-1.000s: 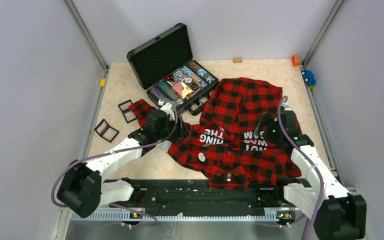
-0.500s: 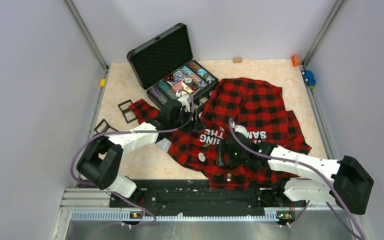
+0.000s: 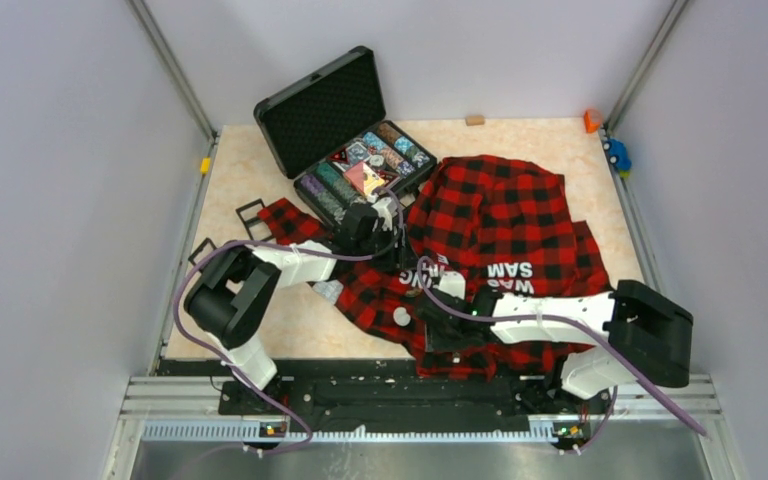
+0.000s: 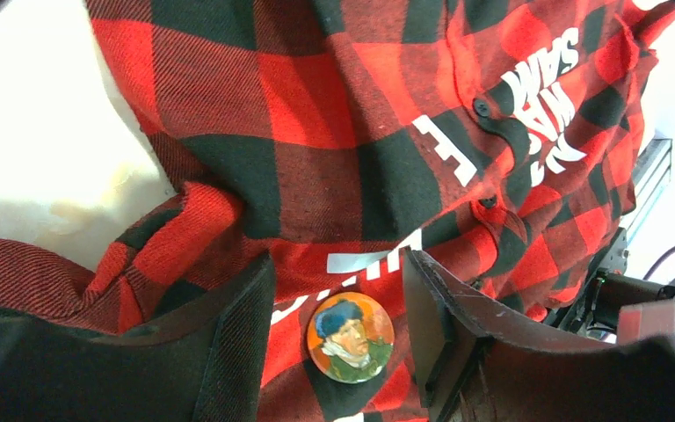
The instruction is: Pin the brooch onto the clothing
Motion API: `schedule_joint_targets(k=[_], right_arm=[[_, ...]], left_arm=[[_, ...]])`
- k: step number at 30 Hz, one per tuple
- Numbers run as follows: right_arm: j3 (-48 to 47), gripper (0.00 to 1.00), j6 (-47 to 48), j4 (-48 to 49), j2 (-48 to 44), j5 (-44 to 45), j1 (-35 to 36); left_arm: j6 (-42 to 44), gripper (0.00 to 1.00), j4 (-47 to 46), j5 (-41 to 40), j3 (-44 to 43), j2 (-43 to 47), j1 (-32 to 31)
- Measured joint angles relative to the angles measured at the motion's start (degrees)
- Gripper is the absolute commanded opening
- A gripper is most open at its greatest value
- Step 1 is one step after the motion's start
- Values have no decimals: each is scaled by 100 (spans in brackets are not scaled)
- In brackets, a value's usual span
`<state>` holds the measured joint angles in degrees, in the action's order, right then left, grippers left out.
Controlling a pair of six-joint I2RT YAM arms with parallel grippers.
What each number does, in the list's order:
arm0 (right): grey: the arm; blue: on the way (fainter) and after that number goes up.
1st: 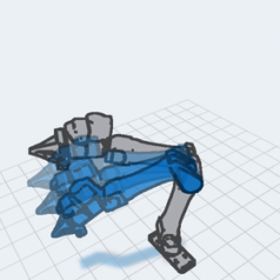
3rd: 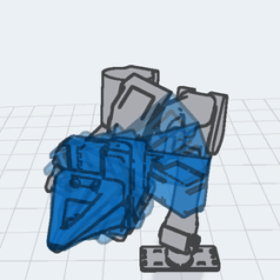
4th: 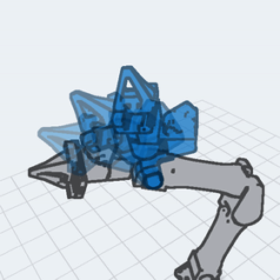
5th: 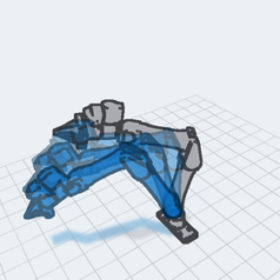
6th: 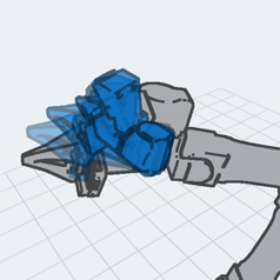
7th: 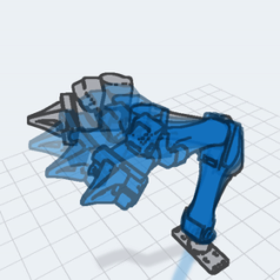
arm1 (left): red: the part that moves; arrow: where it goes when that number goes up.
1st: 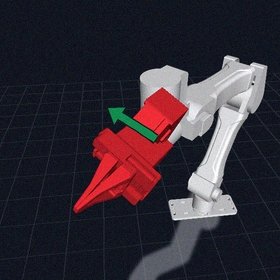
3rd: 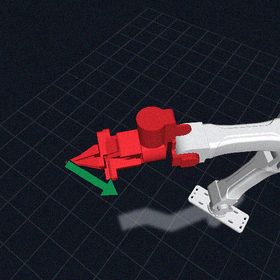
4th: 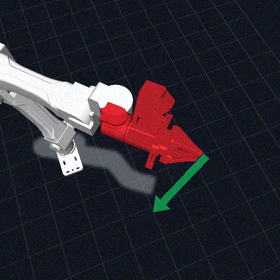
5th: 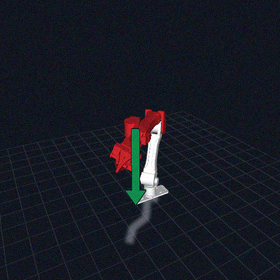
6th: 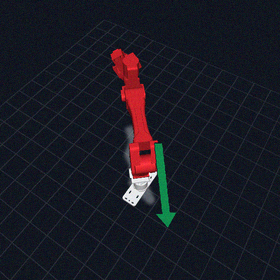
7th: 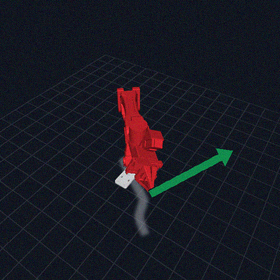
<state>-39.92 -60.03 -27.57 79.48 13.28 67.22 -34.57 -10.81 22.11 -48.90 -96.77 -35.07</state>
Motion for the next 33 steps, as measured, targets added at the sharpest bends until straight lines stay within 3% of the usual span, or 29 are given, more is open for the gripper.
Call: schedule_joint_targets(k=[4,16,23,26,29,33], right_arm=[[-79,1,-129,-57,177,-2,234],[341,0,-581,85,-129,-540,647],[356,49,-643,-186,-551,-651,667],[201,65,-566,-516,-656,-535,621],[39,75,-315,-752,-831,-426,295],[-20,78,111,-846,-1130,-173,-437]], left_arm=[[-79,58,-55,-4,-17,-256,0],[-44,58,-107,-295,-17,-326,0],[105,61,-46,-463,-33,-323,-2],[223,63,214,-496,-101,-170,-31],[382,63,535,-614,-133,358,-63],[546,63,750,-892,-129,1338,-101]])
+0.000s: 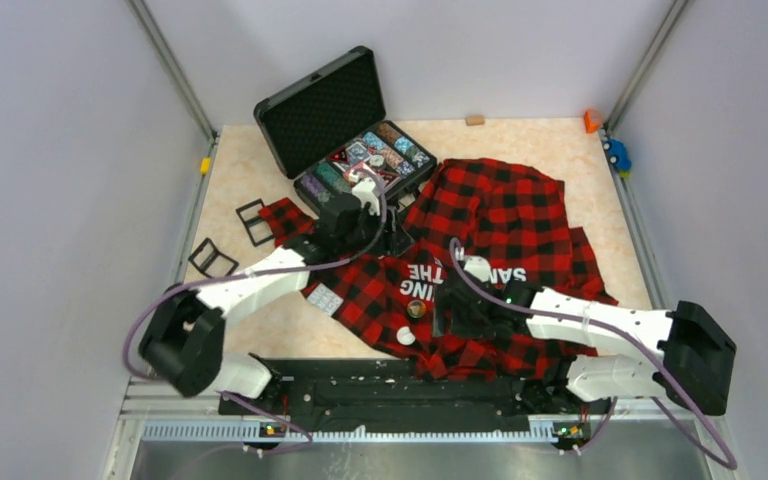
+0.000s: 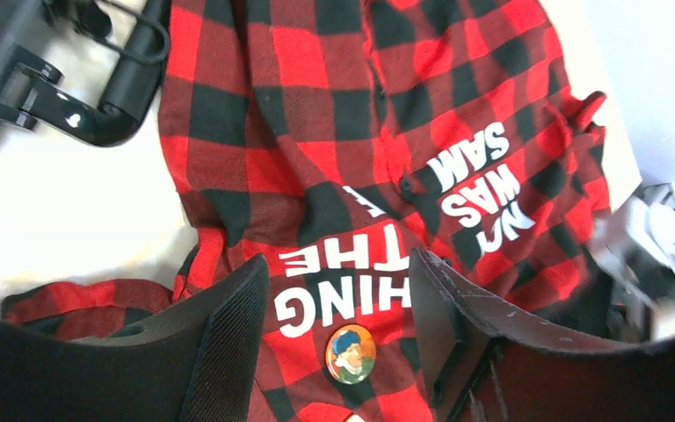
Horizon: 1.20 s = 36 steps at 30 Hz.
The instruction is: Pin the brooch onto the clothing
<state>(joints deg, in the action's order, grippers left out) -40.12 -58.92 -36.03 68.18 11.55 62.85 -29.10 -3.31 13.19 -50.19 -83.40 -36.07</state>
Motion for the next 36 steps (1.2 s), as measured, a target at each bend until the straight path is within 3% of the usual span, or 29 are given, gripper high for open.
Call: schedule_joint_targets(k=[8,11,13,16,20,32,36], right_arm=[[-20,77,861,278,-59,184,-986],[-48,68,1038,428,181,216,-1012],[-46,56,1117,549,407,229,-1016],[-37,26,1207,699,669,245,-1027],[72,0,1259,826,754,365,-1167],[654,1,1327,1060,448,446,-1967],[669,33,1478,1073,350,378,-1980]], left_arm=[[-164,63,63,-461,1102,1394,-219],[-407,61,116,-511,1709,1458,-496],[-597,59,76,-483,2129,1491,-597],[-874,53,24,-391,2625,1493,-675],[-1137,49,-46,-474,2863,1528,-673],[-1716,47,546,-1375,3580,2968,-678],[-1703,54,691,-1414,3550,3036,-678]])
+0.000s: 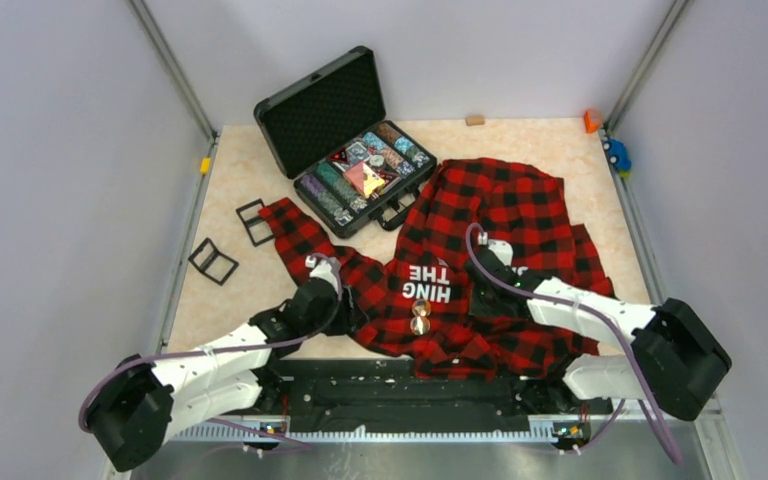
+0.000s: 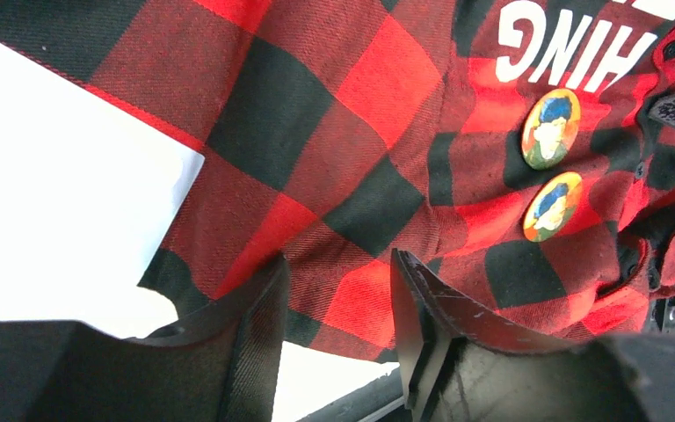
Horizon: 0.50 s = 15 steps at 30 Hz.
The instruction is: Pin the brooch onto the clothing
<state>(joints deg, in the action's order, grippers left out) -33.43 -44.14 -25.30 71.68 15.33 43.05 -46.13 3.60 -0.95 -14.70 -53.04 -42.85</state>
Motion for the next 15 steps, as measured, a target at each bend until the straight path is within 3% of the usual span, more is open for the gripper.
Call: schedule_joint_targets(k=[3,7,12,15], right_arm=[[0,52,116,-68,-214,-13,-11],[-31,67,295,-260,-688,-39,-11],[-291,79,481,-365,-1001,-81,-13],[-544,81,658,-317,-870,-42,-15]], left_arm=[[127,58,223,31,-157,-39,0],[369,59,546,260,-573,-101,0],[741,60,369,651,-1084,-153,-46],[879,60,22,949,-1298,-507,-173]])
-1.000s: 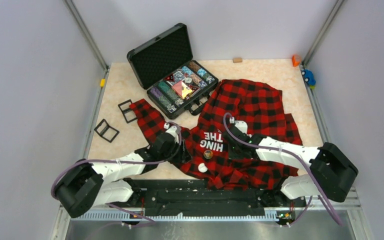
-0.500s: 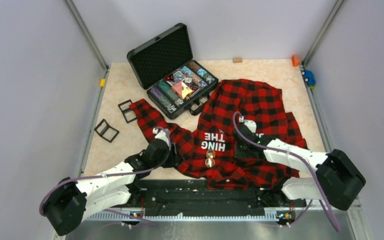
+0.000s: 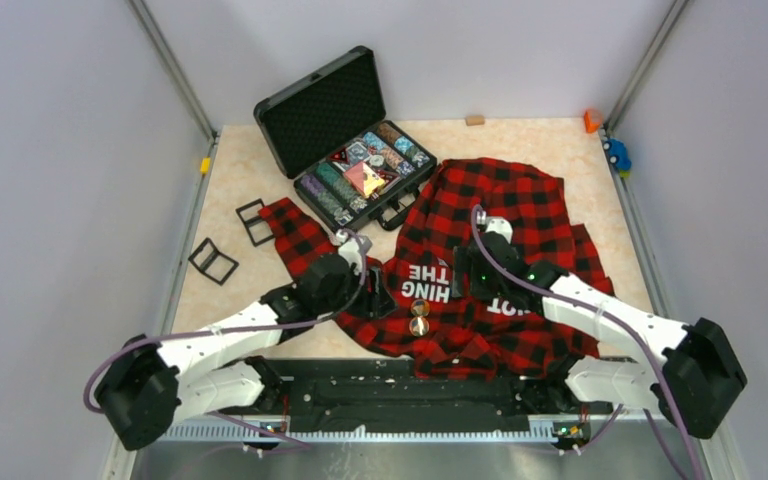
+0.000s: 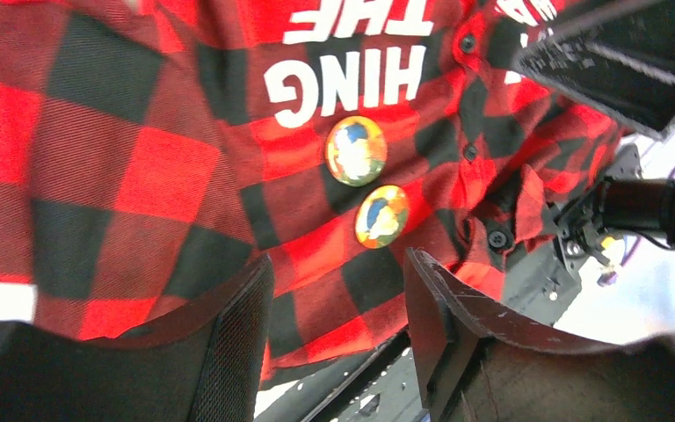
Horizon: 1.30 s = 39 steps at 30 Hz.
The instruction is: Pin the brooch onto the clothing
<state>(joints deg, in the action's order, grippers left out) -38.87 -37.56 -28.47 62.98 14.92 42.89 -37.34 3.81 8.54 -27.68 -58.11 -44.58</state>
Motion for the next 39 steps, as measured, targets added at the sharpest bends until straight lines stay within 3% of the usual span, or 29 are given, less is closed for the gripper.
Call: schedule_joint_targets(k=[5,18,30,39], right_arm=[[-490,81,354,553,859,59,-188],[-1906,76,901,2035,3779,-293,-1016],[-3147,74,774,2197,4846,-562,-1578],[-3519,77,903,2138,5097,-758,-1683]], left_arm=[[-44,60,-492,330,-20,-702,-367],[-201,59,-1327,363,549,-1193,-1106],[-125,59,-1733,332,551,-1635,-1222],[-144,63,-1250,-286,212,-1727,-1255]])
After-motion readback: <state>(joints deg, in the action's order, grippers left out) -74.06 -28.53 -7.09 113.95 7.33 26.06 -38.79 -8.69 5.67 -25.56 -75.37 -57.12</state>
